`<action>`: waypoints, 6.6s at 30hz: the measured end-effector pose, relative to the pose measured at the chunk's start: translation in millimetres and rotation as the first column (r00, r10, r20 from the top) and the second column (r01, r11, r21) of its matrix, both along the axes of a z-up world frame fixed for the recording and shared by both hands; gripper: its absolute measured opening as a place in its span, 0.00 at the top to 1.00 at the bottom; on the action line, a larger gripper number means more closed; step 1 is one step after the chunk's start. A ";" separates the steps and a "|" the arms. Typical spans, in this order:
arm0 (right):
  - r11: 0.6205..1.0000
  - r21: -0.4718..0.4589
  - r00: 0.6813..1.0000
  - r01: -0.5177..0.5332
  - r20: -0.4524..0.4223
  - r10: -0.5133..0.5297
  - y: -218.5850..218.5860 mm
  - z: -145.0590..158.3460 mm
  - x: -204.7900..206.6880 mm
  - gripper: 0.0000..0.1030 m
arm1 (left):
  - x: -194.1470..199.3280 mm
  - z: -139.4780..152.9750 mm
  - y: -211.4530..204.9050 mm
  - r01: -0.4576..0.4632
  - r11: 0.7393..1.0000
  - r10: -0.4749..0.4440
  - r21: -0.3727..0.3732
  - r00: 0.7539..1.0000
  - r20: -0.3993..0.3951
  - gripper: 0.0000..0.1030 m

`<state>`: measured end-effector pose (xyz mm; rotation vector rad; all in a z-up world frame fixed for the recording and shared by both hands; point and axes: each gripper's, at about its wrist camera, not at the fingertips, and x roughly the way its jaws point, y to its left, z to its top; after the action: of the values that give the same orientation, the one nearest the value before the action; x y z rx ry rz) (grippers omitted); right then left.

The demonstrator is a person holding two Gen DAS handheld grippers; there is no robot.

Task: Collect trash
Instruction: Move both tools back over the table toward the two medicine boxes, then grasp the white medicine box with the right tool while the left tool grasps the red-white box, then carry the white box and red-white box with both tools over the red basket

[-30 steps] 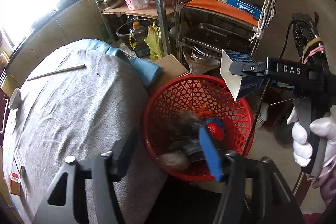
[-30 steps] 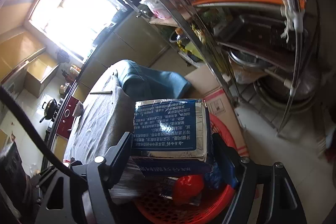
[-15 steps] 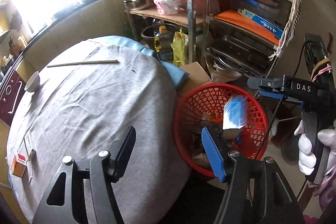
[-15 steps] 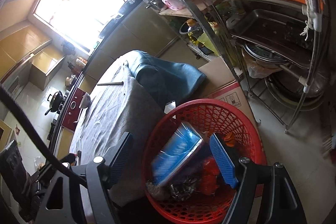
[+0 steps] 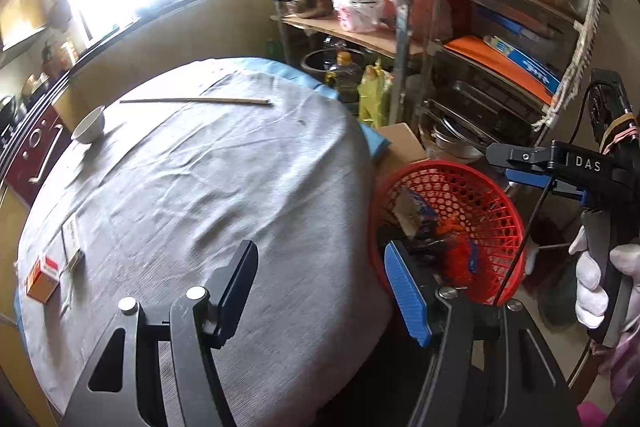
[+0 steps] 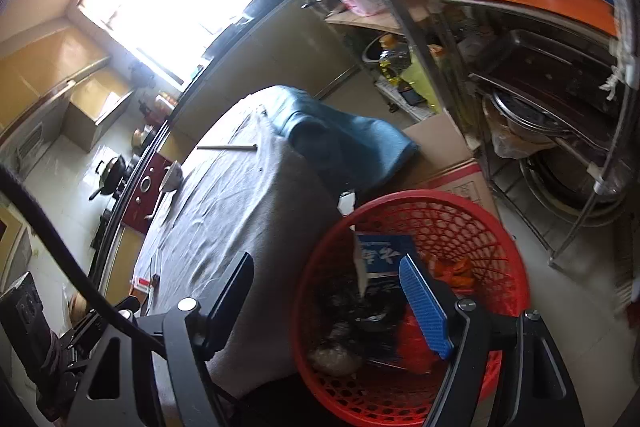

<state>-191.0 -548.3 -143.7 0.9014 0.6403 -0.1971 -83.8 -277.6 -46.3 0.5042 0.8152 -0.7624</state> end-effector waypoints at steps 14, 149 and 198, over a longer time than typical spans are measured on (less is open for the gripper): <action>0.951 -0.110 0.956 -0.287 0.025 0.292 102.5 45.5 100.1 0.24 | 66.3 -6.1 135.6 -0.384 0.923 0.385 -0.029 0.923 0.015 0.35; 0.898 -0.176 0.905 -0.403 0.070 0.420 166.6 50.5 119.5 0.53 | 46.1 36.1 87.0 -0.282 0.957 0.258 0.069 0.936 0.240 0.54; 0.928 -0.141 0.929 -0.345 0.091 0.359 133.0 42.5 108.9 0.53 | 40.6 20.9 39.8 -0.202 0.971 0.169 0.130 0.960 0.224 0.54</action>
<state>-82.1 -415.2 -101.2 0.6601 0.6643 0.1373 -43.2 -237.8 -25.4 0.6243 0.7127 -0.4654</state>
